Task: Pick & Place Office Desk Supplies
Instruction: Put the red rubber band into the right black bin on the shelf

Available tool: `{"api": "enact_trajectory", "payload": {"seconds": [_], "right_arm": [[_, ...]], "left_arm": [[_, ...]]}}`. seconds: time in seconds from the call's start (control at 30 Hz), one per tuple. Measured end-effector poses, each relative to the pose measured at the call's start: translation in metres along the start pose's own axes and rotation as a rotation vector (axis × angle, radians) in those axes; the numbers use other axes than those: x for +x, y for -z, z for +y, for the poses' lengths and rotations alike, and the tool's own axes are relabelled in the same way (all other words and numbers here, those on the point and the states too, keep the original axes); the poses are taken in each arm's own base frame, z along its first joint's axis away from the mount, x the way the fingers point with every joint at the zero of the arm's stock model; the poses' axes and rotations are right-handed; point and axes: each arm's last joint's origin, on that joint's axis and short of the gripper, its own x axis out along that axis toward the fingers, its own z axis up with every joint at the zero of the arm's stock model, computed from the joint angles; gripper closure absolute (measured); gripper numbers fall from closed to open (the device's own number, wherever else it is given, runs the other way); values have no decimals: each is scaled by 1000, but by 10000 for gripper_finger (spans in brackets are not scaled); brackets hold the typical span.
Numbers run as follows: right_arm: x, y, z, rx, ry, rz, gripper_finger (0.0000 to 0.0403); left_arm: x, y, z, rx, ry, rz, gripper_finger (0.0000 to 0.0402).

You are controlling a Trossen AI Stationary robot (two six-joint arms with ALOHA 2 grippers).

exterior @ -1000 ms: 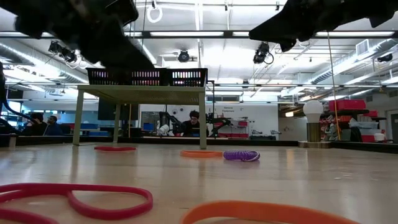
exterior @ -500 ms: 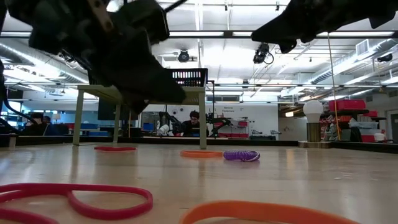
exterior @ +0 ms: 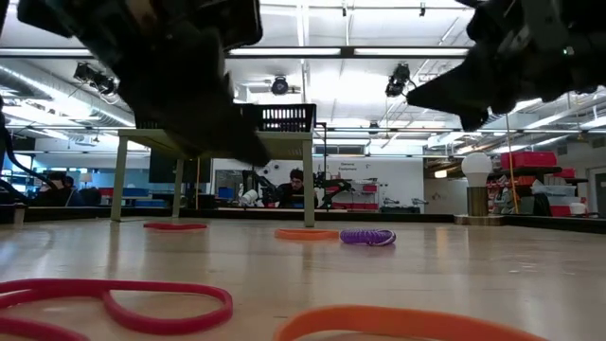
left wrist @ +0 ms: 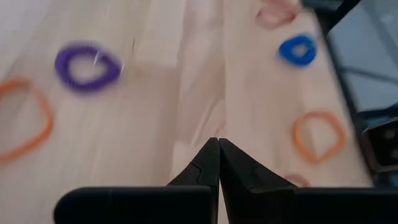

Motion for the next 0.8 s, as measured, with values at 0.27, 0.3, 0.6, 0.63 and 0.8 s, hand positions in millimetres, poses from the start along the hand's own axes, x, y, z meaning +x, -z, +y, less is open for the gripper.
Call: {"api": "enact_trajectory", "payload": {"seconds": [0.27, 0.3, 0.6, 0.63, 0.8], "right_arm": [[9, 27, 2, -26, 79, 30, 393], [11, 30, 3, -42, 92, 41, 393], [32, 50, 11, -81, 129, 64, 392], [33, 50, 11, -80, 128, 61, 392], [37, 50, 14, -87, 130, 60, 392]], "left_arm": [[-8, 4, -17, -76, -49, 116, 395], [-9, 5, -20, -91, -55, 136, 395], [-37, -11, -63, -133, -122, 335, 371], [-37, -10, -67, -141, -129, 352, 363], [-22, -1, -87, -178, -139, 411, 320]]}}
